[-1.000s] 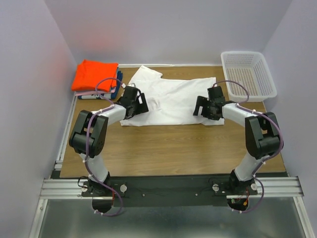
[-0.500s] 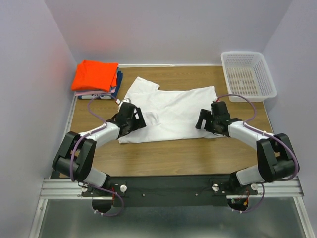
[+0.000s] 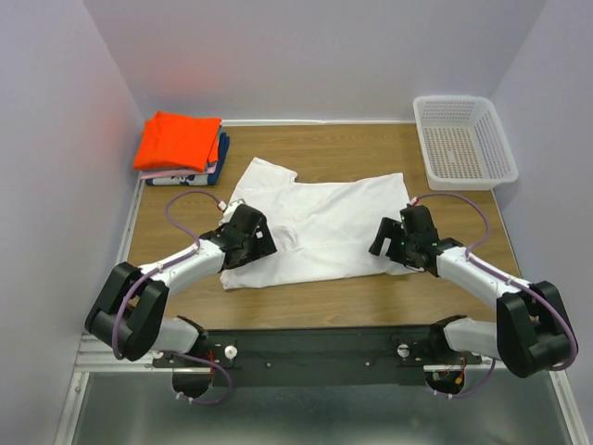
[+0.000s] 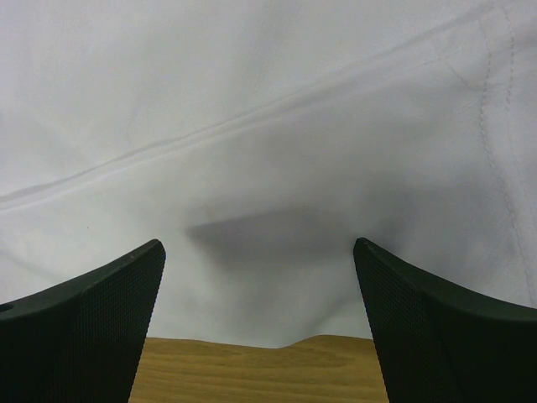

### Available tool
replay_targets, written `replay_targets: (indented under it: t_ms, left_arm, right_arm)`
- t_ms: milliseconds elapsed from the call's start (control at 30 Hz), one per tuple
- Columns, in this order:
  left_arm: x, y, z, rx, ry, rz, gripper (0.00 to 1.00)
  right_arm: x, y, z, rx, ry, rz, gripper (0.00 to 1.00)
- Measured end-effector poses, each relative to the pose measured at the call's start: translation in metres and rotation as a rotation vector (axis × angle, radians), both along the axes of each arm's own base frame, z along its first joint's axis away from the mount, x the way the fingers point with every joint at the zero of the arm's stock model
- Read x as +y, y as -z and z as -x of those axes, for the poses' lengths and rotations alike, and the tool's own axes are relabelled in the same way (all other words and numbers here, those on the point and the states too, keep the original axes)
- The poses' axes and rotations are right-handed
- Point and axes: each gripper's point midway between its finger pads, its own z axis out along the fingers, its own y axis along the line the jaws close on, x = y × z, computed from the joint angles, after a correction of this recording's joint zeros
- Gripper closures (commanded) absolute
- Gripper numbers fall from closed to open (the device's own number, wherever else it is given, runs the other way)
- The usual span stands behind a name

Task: Fold and stack the t-shirts
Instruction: Fold the tshirt

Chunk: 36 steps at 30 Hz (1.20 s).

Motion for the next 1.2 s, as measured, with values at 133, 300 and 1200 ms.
replay_targets:
  t_ms: [133, 300, 1200]
  left_arm:
    - [0.001, 0.0, 0.013, 0.022, -0.023, 0.015, 0.02]
    - [0.008, 0.0, 0.038, 0.066, -0.037, 0.015, 0.02]
    - [0.017, -0.174, -0.06, -0.362, -0.19, -0.003, 0.02]
  right_arm:
    - [-0.001, 0.0, 0.013, 0.016, 0.019, -0.015, 0.0]
    - [-0.002, -0.002, 0.029, 0.022, 0.049, -0.049, 0.0]
    - [-0.012, -0.108, -0.008, -0.236, 0.168, -0.08, 0.0]
